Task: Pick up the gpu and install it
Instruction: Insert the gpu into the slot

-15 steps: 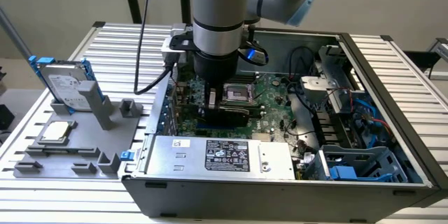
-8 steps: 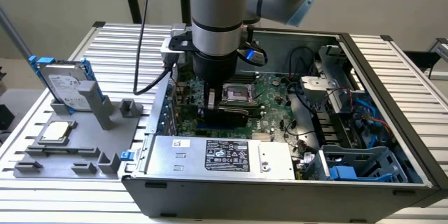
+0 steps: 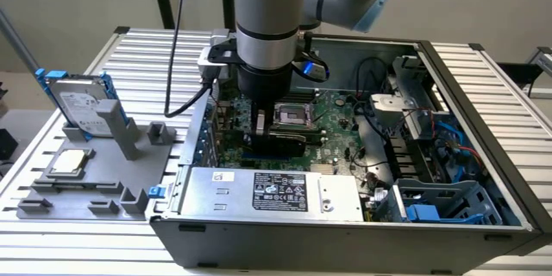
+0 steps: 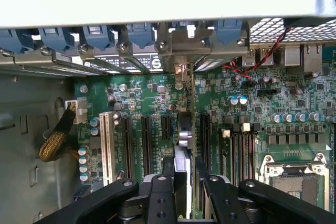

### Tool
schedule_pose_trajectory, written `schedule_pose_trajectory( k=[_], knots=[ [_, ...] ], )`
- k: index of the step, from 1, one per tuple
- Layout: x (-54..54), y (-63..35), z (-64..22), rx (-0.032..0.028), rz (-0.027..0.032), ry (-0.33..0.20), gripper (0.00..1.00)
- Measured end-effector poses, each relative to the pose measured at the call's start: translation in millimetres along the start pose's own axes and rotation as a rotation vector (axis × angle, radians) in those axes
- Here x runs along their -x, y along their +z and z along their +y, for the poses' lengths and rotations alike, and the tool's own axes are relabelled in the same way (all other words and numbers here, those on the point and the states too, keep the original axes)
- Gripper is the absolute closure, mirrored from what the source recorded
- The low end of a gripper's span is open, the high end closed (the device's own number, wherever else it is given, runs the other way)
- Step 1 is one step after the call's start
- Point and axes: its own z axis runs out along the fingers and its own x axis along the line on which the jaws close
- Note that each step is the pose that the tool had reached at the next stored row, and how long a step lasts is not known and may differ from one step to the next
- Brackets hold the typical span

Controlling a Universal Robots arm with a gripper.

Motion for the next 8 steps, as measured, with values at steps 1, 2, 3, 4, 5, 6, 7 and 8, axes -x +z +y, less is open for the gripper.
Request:
schedule_pose_trajectory(
  k=[1,2,3,4,5,6,7,8],
  knots=[
    [0.0,0.0,0.0,0.0,0.0,0.0,0.74],
    [0.1,0.1,0.0,0.0,-0.0001,0.0,0.74],
    [0.4,0.1,0.0,-0.0001,0.0,0.0,0.74],
    [0.8,0.1,0.1,-0.0001,-0.0001,0.0,0.74],
    [1.2,0.0,0.1,-0.0001,0.0,0.0,0.74],
    [1.6,0.0,0.1,-0.0001,-0.0001,0.0,0.74],
    [1.7,0.0,0.1,-0.0001,-0.0001,0.0,0.74],
    [1.7,0.1,0.2,-0.0002,-0.0001,0.0,0.74]
  ],
)
